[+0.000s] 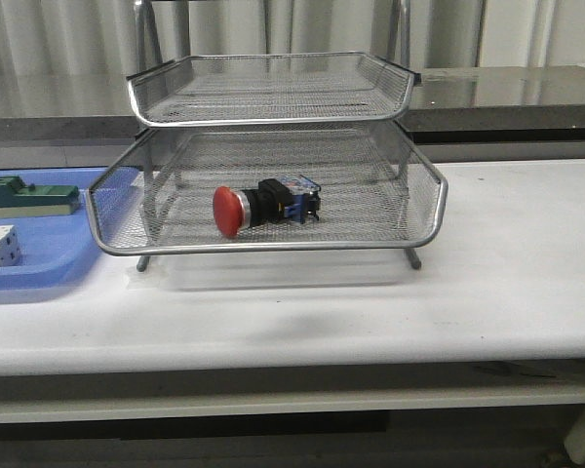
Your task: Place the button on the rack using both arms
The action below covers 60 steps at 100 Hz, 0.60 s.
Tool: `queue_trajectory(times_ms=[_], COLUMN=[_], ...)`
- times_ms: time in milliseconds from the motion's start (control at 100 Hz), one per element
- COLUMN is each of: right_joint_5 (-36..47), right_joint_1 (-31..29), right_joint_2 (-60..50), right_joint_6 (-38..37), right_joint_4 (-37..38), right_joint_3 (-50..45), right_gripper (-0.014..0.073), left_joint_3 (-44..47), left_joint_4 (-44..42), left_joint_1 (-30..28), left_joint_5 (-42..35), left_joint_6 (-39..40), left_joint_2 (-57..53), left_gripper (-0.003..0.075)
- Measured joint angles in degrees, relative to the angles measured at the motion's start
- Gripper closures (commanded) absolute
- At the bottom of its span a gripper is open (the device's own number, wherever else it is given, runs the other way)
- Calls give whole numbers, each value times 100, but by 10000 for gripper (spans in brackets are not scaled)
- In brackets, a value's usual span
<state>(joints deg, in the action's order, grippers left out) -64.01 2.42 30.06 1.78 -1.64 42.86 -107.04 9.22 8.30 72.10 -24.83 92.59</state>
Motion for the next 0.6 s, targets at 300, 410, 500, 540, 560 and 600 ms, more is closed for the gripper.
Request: queue_trajectory(times_ms=[300, 410, 500, 540, 560, 600], right_joint_5=[0, 0, 0, 0, 0, 0], right_joint_1=[0, 0, 0, 0, 0, 0], right_joint_2=[0, 0, 0, 0, 0, 0], right_joint_6=[0, 0, 0, 0, 0, 0], right_joint_4=[0, 0, 0, 0, 0, 0], right_joint_3=[0, 0, 0, 0, 0, 0], right_gripper=[664, 664, 664, 664, 664, 664], left_joint_3=[1354, 2175, 2877, 3210, 3324, 3666], left_joint_4=[105, 128, 148, 148, 148, 151], left_joint_1=[-596, -646, -646, -646, -646, -646], left_joint_5=[-325, -805, -1227, -1464, -1589, -1858], left_joint_6=[42, 45, 45, 45, 45, 45], left_joint_2=[-885, -1423, -1905, -2105, -2227, -2481], left_gripper=[353, 354, 354, 354, 354, 354])
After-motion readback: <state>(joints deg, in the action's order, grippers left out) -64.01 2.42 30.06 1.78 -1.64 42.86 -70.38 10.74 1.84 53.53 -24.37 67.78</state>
